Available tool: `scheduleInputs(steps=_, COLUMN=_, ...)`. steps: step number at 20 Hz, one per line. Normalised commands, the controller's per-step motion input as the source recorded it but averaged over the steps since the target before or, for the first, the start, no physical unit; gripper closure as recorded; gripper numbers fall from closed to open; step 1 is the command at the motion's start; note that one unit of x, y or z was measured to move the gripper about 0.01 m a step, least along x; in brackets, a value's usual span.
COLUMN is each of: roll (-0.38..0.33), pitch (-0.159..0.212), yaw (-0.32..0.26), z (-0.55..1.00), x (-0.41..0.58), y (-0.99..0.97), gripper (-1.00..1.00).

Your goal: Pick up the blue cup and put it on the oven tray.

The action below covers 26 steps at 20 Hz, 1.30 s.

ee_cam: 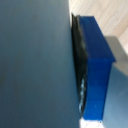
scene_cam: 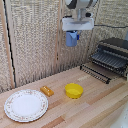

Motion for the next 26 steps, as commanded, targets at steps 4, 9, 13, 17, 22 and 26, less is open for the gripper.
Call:
scheduleInputs(steps=4, roll=-0.007, pitch=0.0, yaw=-0.088, z=0.27, x=-0.008, y=-0.9, gripper=1.0)
scheduleInputs(steps=9, roll=-0.013, pitch=0.0, yaw=-0.084, z=0.15, x=-0.113, y=-0.9, gripper=1.0)
scheduleInputs(steps=13, roll=-0.031, pitch=0.001, yaw=-0.081, z=0.06, x=-0.161, y=-0.9, gripper=1.0)
scheduleInputs(steps=17, roll=-0.059, pitch=0.003, yaw=-0.084, z=0.0, x=-0.174, y=-0.87, gripper=1.0)
scheduleInputs(steps=22, roll=-0.027, pitch=0.024, yaw=-0.093, z=-0.03, x=-0.162, y=-0.88, gripper=1.0)
scheduleInputs(steps=26, roll=-0.037, pitch=0.087, yaw=-0.118, z=-0.2, x=-0.27, y=-0.64, gripper=1.0)
